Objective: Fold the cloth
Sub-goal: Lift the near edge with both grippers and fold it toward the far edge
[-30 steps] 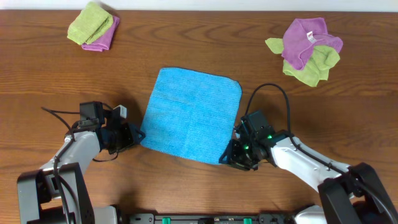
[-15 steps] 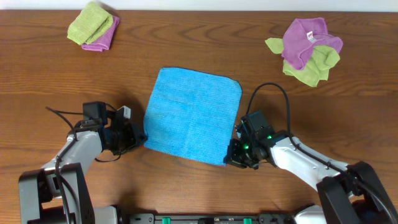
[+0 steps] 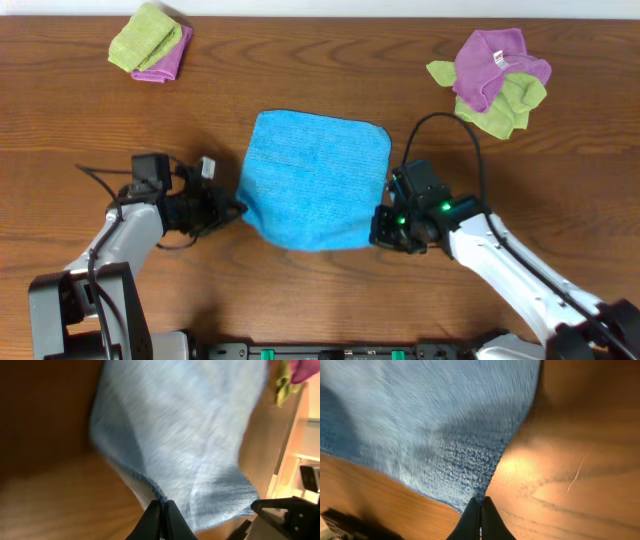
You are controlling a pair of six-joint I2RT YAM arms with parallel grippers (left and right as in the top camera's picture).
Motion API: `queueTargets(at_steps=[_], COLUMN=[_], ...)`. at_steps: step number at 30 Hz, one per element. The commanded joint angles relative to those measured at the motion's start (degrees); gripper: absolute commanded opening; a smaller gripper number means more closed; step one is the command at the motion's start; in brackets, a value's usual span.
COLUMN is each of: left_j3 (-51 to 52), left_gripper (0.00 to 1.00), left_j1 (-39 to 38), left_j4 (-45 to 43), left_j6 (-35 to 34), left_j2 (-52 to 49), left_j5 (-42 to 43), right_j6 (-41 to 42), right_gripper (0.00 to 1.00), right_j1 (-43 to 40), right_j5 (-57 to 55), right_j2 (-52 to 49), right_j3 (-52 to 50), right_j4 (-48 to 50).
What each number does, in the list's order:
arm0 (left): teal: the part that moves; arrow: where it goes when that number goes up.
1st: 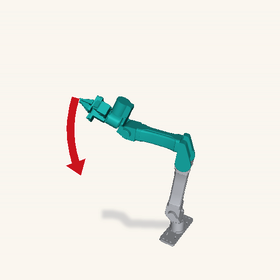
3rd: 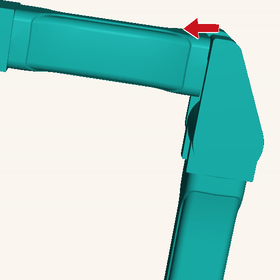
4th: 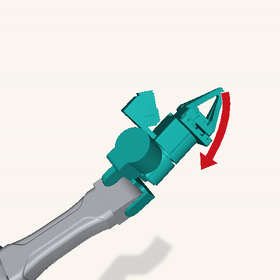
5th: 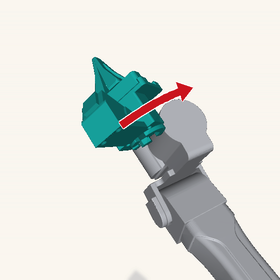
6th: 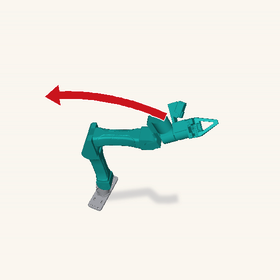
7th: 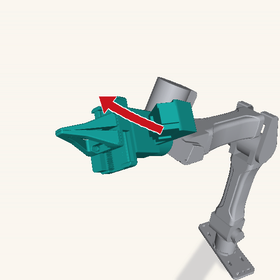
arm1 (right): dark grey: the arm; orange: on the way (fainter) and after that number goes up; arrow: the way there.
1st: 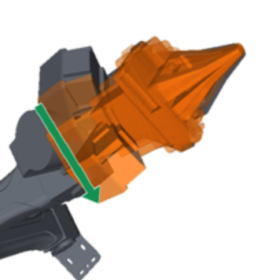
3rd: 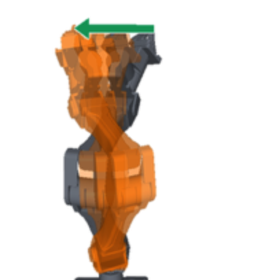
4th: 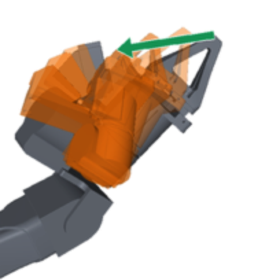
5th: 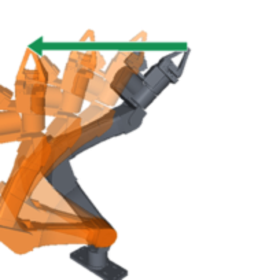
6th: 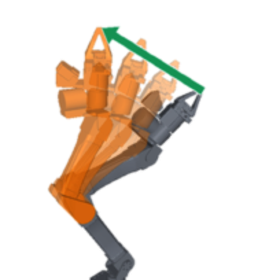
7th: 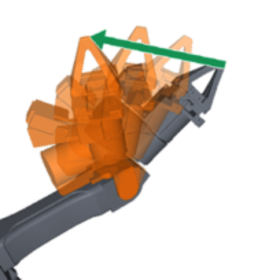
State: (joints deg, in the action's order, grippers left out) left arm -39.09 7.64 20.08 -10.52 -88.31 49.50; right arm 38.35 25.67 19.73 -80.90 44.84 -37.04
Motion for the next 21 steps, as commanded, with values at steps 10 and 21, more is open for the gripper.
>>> queueTargets(at_steps=[10,21], left_j3=[-5.44,-8.11], left_gripper=[0.05,0.06], left_j1=[-8.24,-8.44], left_j4=[-17.55,-36.72], left_j6=[-6.91,-10.40], left_j2=[-0.52,-8.20], left_j5=[-11.61,-15.17], right_j6=[-2.27,-3.76], right_gripper=[0.02,0.01], right_j1=[-6.45,-11.15], right_j5=[-2.64,-4.55], right_j2=[0.17,-12.07], right_j3=[2.08,11.69], right_j4=[9.66,17.03])
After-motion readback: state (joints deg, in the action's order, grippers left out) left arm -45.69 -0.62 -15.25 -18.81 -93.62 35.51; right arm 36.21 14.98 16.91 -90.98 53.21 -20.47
